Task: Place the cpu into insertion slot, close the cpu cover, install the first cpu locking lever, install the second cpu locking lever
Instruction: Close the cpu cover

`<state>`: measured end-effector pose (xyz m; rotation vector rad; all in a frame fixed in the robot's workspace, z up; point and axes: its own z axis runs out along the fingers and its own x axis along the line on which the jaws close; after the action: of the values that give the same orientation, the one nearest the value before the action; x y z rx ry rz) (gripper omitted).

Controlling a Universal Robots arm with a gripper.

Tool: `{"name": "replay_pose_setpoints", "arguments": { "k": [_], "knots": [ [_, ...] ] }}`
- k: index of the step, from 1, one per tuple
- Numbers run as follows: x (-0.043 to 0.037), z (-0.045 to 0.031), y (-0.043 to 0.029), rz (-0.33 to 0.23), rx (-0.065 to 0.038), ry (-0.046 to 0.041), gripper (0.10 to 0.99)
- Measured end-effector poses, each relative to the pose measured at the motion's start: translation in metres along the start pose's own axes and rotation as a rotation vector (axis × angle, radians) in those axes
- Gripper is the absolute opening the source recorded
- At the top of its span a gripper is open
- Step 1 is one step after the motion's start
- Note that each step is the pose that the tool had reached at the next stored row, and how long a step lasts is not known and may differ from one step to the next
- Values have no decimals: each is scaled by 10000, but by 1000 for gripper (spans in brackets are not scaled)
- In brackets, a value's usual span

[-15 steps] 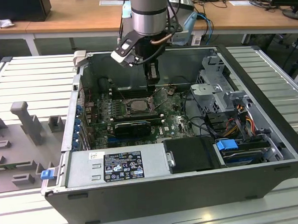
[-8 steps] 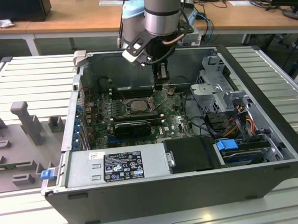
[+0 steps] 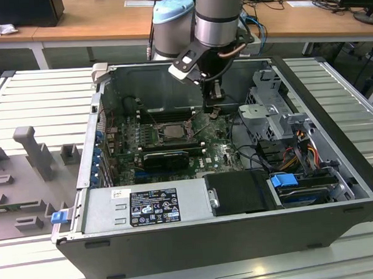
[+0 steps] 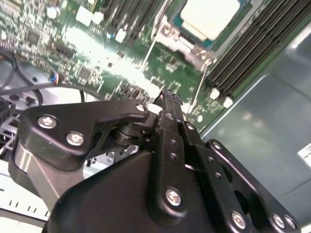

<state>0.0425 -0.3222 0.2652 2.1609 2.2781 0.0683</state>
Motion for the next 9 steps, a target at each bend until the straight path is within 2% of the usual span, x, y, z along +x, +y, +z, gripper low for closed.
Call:
{"name": "replay_pose_setpoints", "arguments": {
  "k": [1, 7, 9],
  "knots": [
    [4, 11, 41, -15, 8, 0, 106],
    [23, 77, 183, -135, 48, 7, 106],
    [29, 115, 199, -177, 67, 8, 106]
  ]
}}
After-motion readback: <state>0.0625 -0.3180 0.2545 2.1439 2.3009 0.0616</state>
